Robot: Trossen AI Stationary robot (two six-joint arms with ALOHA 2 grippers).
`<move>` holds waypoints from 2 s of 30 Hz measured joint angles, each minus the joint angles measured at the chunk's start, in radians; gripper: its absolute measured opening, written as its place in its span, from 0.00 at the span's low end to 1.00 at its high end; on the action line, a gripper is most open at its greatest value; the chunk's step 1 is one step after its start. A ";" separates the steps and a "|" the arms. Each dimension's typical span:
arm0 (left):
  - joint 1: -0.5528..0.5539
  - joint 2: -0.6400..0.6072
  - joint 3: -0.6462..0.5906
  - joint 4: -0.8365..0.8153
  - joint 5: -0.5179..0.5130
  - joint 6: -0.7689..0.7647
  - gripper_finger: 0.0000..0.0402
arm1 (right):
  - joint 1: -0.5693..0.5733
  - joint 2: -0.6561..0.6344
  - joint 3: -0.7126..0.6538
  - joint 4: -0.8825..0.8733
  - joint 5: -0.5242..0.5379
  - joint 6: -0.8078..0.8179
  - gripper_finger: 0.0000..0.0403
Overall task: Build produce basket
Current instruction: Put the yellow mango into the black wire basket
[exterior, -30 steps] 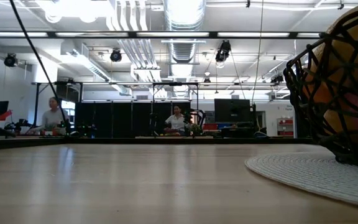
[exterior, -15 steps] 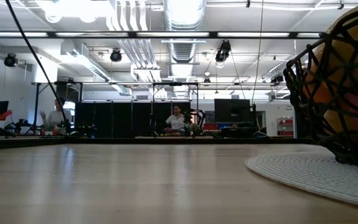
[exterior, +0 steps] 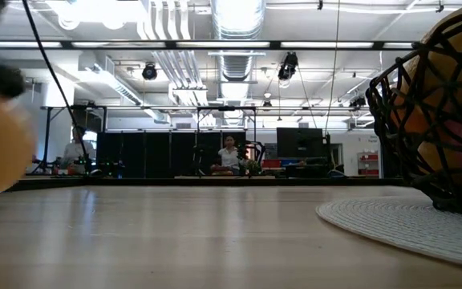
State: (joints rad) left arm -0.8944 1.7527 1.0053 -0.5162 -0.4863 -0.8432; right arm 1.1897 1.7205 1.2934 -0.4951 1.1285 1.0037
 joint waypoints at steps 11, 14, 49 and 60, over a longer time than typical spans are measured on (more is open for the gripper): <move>0.233 0.087 0.016 1.038 0.142 0.847 0.56 | -0.113 0.085 0.018 0.213 0.023 -0.302 0.82; 0.263 0.114 0.047 1.093 0.174 0.903 0.56 | -0.149 0.102 0.046 0.245 0.054 -0.348 0.82; 0.295 0.183 0.132 1.025 0.295 0.948 0.64 | -0.317 0.230 0.208 0.402 -0.218 -0.716 0.46; 0.306 0.154 0.134 0.899 0.244 0.962 0.64 | -0.277 0.133 0.206 0.099 -0.276 -0.435 0.44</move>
State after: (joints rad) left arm -0.5881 1.9072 1.1390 0.3826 -0.2424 0.1192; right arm 0.9127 1.8533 1.4998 -0.3962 0.8529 0.5686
